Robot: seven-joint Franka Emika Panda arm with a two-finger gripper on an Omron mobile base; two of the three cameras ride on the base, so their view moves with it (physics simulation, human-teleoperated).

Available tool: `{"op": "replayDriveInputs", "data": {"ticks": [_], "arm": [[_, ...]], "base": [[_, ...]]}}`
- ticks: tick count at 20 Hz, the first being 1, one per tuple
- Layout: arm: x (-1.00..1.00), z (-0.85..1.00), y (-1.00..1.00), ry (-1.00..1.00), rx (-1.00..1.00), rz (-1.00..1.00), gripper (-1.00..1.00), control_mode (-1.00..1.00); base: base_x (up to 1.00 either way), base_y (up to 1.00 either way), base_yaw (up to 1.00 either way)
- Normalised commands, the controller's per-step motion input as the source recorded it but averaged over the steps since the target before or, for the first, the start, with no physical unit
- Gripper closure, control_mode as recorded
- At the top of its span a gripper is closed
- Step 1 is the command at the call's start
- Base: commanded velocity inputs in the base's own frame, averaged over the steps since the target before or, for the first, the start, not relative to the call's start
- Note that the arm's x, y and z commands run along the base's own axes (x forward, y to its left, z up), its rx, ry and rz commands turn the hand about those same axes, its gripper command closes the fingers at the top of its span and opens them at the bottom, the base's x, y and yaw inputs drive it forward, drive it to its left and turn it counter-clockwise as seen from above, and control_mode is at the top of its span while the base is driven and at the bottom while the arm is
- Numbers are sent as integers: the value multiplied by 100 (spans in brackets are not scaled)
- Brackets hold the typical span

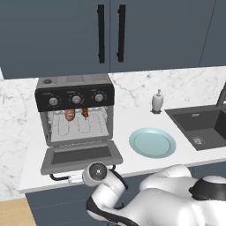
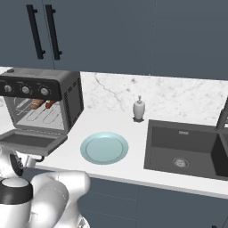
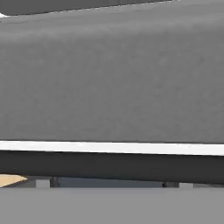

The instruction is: Pick up the kebab skewer and baguette bread, and place them inside the toaster oven. Close the toaster oven door and start by setting the timer.

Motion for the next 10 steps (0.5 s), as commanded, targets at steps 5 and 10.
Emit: {"op": "replayDriveInputs", "data": {"ticks": [5,10], "arm": [[56,70,0,-6,2,0,-100,-100],[69,56,-1,-2,1,1,-100,-100]], "base": [[0,0,0],[0,0,0]]}}
